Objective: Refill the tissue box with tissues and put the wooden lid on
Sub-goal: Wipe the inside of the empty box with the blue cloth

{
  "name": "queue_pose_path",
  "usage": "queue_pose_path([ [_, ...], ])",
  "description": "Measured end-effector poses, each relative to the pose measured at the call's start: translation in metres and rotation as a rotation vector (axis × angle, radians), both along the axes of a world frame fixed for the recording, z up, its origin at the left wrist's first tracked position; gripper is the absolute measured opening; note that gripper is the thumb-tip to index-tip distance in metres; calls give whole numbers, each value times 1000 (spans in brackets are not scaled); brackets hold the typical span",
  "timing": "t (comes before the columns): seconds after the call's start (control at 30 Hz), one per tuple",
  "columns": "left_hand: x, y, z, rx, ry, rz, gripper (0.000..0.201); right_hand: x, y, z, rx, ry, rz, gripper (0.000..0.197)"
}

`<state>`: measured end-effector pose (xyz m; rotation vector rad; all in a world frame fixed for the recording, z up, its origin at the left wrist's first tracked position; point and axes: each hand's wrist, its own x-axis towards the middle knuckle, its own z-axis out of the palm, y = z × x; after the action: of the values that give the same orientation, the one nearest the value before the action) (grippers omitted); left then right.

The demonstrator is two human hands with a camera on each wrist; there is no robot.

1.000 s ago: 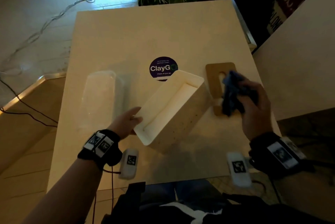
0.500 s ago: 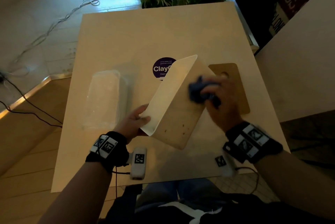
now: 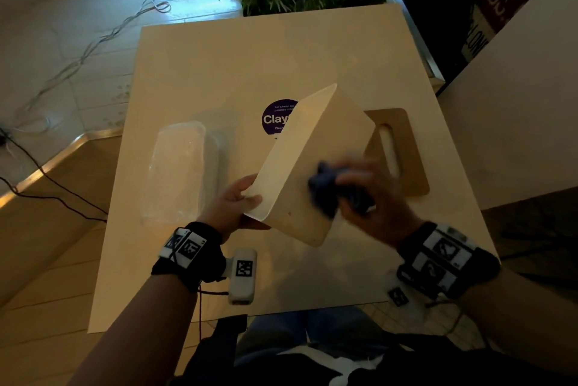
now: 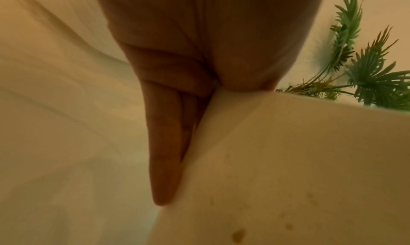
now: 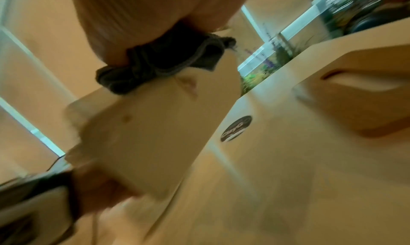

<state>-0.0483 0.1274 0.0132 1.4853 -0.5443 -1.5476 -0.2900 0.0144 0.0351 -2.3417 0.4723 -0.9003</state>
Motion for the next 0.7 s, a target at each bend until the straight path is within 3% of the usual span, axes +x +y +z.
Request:
queue_pose_path([
  [0.1, -2, -1, 0, 3, -12, -19, 44, 9, -29, 14, 49, 36, -330, 44],
  [0.17, -6, -6, 0, 4, -33, 1, 41, 26, -28, 23, 85, 10, -397, 43],
  [0.23, -11, -12, 0, -4, -43, 46, 38, 39, -8, 23, 82, 13, -290, 42],
  [0.37, -10, -17, 2, 0, -65, 91, 34, 23, 32, 3, -101, 23, 86, 36],
  [0.43, -8, -15, 3, -1, -56, 75, 40, 5, 24, -5, -119, 10, 129, 30],
  [0.5, -7, -14, 5, 9, -62, 46, 41, -3, 3, -6, -43, 20, 15, 29],
  [0.63, -15, -19, 10, 31, -74, -9, 38, 17, -45, 19, 110, 14, -432, 30],
  [0.7, -21, -24, 13, 33, -80, 34, 35, 33, -43, 32, 121, 4, -422, 31],
])
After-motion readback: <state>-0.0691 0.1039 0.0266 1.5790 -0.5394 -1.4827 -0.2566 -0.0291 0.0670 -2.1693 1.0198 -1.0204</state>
